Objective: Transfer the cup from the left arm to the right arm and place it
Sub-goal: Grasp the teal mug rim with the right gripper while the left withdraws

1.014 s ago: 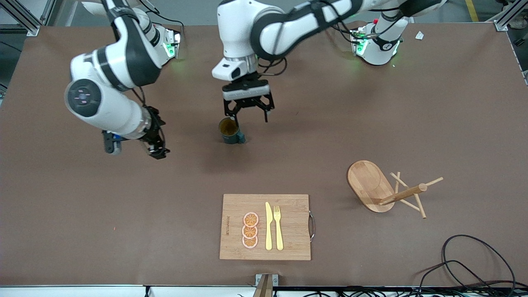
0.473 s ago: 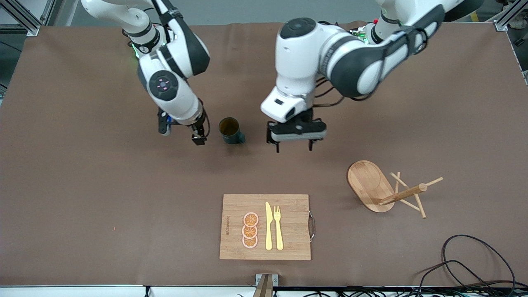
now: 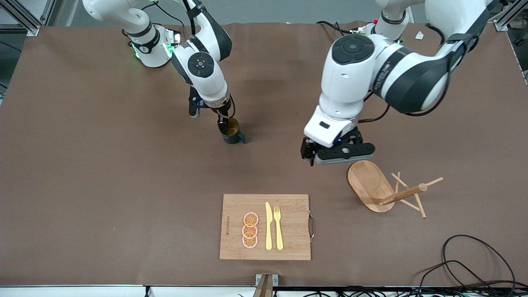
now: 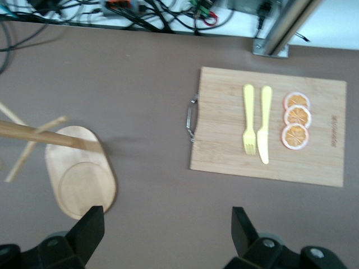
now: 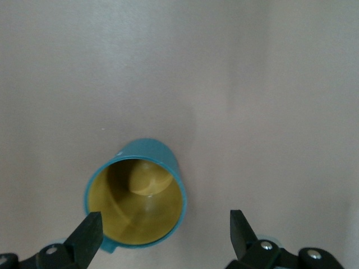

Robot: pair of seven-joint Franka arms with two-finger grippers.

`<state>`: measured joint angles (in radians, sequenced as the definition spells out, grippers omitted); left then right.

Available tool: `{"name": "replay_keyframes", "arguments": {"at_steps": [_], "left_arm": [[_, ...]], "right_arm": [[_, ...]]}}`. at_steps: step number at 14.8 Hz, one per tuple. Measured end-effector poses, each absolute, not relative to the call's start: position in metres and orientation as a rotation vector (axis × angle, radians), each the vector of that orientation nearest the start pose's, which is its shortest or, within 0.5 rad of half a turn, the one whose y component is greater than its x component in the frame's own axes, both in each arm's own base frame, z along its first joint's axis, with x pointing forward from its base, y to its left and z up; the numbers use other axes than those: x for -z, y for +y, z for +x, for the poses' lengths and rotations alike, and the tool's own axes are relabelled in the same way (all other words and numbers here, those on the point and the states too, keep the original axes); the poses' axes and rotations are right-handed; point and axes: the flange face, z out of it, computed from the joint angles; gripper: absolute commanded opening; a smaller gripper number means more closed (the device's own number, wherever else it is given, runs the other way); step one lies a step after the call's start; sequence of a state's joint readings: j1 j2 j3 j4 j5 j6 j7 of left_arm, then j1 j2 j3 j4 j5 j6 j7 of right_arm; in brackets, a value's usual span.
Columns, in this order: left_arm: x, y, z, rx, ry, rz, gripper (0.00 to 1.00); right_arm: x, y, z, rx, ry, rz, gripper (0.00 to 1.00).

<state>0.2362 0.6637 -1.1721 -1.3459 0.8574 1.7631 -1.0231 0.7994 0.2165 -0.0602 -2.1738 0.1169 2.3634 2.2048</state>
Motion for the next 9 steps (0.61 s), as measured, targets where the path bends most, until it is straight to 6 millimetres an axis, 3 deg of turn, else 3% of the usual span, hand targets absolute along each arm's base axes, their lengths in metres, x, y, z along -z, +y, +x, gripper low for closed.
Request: {"name": "replay_keyframes", "arguments": {"at_steps": [4,7,9], "left_arm": [[-0.545,-0.324,0.602,0.441,-0.242,-3.088,1.0],[-0.56,-0.3,0.605,0.402,-0.3,-3.112,1.0],[-0.561,-0.288,0.609,0.361,-0.301,-3.132,1.0]], "right_arm": [[-0.265,0.38,0.402,-0.107,2.221,-2.291,0.96],[-0.251,0.381,0.403,-0.097,2.221,-2.28,0.82],[-0.249,0.38,0.405,-0.092,2.219,-2.271,0.79]]}}
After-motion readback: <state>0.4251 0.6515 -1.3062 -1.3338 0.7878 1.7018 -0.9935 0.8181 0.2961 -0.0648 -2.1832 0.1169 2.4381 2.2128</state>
